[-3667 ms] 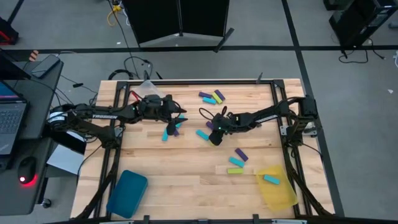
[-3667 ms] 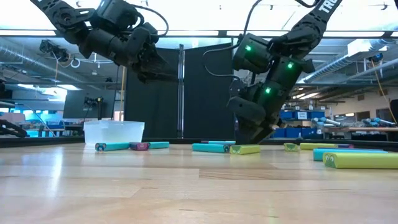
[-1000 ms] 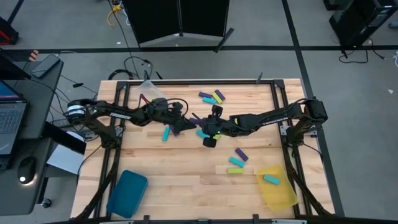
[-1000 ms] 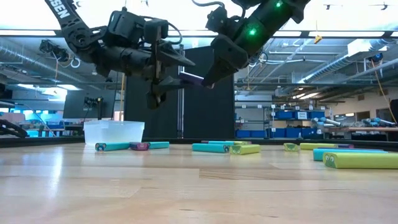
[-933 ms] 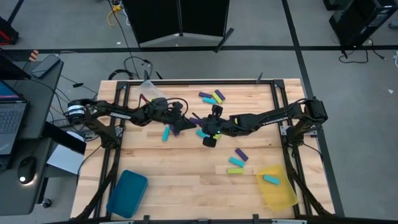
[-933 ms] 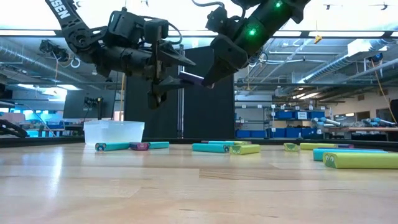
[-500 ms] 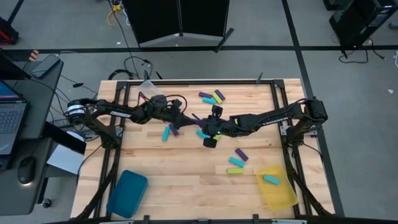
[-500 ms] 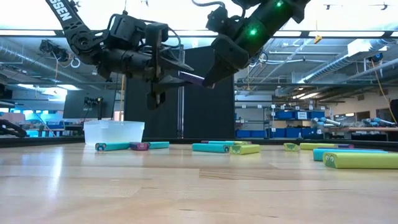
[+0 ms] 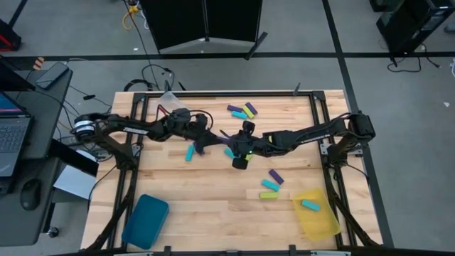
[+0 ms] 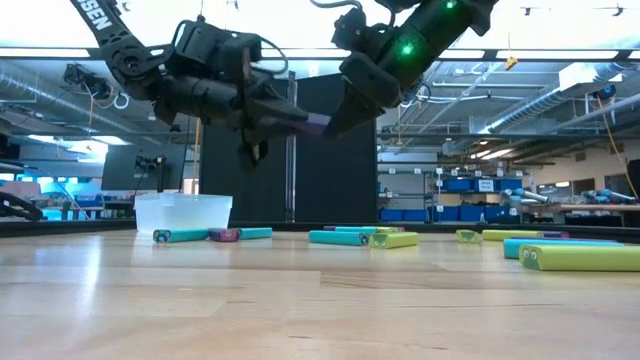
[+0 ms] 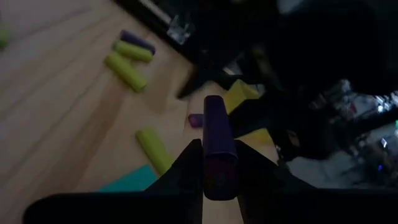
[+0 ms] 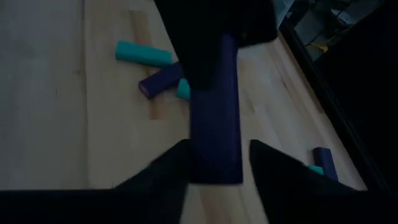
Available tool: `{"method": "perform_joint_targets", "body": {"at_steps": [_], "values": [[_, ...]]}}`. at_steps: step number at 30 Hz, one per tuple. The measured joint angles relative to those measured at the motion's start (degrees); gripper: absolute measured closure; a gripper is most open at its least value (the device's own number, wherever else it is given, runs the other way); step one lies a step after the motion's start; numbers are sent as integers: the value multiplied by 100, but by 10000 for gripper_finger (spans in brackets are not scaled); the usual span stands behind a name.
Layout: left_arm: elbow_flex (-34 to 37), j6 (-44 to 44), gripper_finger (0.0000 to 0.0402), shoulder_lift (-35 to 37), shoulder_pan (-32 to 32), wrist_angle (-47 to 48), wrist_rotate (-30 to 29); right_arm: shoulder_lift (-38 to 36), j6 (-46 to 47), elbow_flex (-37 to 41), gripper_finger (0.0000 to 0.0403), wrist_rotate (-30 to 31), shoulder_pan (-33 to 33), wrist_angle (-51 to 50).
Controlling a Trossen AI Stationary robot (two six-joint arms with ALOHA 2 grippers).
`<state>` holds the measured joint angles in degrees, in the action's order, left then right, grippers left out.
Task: Sort blocks
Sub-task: Put the purple block into the blue bin
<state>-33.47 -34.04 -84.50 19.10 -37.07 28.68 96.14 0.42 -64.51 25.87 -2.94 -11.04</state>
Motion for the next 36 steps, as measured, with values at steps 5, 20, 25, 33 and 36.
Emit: {"method": "perform_joint_targets", "body": {"at_steps": [5, 20, 25, 33, 36], "values": [[-2, 393, 337, 425, 47, 371, -108, -381, 24, 0, 147, 321, -4, -267], [-4, 1441, 337, 2929, -299, 3252, -820, -914, 568, 516, 374, -220, -31, -758], [-4, 1411, 337, 3650, -741, 4560, -1136, -914, 640, 903, 383, -386, -6, -306], [-252, 1098, 337, 3879, -1399, 6449, -1388, -905, 622, 1206, 395, -822, 150, 158], [-538, 1024, 337, 3876, -1726, 6950, -1590, -905, 521, 1297, 389, -1243, 272, 403]]}}
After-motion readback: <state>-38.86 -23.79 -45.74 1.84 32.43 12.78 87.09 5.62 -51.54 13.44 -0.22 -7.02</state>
